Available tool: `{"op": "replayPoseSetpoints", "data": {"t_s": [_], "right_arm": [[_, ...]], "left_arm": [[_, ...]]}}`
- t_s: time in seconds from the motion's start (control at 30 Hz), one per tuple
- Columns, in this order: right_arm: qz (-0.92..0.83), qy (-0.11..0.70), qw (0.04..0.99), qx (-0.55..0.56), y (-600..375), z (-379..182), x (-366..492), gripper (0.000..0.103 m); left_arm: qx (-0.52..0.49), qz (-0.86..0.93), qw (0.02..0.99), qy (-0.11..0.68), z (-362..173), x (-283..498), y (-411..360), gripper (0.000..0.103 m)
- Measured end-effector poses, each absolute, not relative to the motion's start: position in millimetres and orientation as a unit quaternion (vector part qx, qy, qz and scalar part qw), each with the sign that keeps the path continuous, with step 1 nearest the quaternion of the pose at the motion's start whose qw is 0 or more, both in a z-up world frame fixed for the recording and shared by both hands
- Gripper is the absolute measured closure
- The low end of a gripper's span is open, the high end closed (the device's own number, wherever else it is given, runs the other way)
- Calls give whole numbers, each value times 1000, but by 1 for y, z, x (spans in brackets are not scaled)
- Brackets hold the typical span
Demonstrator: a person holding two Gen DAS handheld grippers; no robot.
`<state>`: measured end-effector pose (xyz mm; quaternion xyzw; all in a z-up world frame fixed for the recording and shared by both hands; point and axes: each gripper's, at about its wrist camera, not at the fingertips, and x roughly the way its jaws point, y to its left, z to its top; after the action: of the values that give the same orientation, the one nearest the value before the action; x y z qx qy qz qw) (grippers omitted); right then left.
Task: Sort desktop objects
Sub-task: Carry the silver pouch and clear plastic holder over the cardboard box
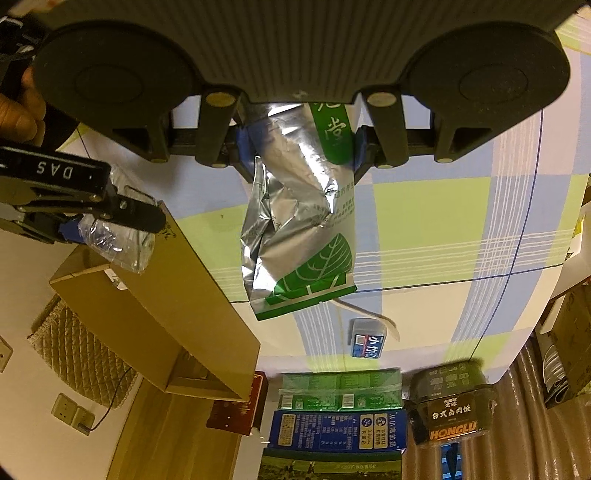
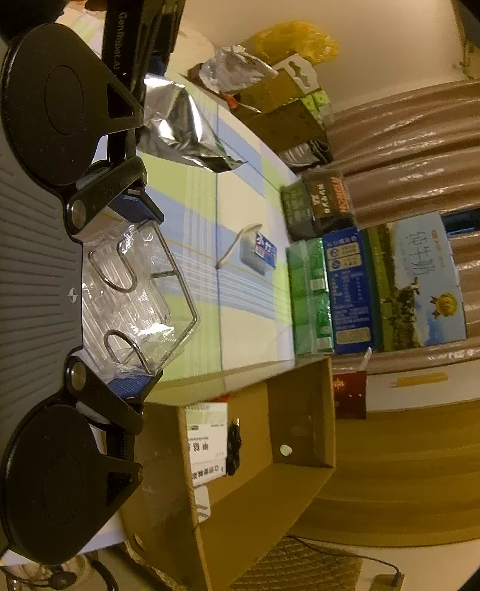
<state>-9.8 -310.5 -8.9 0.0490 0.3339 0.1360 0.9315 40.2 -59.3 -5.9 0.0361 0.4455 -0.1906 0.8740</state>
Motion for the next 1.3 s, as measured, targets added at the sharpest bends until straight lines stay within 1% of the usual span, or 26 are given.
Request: {"op": "replayPoseSetpoints", "data": {"t_s": [0.7, 1.3], "right_arm": [[98, 306, 945, 60, -356, 18, -23, 25], [64, 293, 951, 68, -397, 30, -30, 25]], "left_arm": [[50, -222, 873, 432, 8, 34, -100, 58], [68, -248, 869, 422, 16, 31, -136, 58]]}}
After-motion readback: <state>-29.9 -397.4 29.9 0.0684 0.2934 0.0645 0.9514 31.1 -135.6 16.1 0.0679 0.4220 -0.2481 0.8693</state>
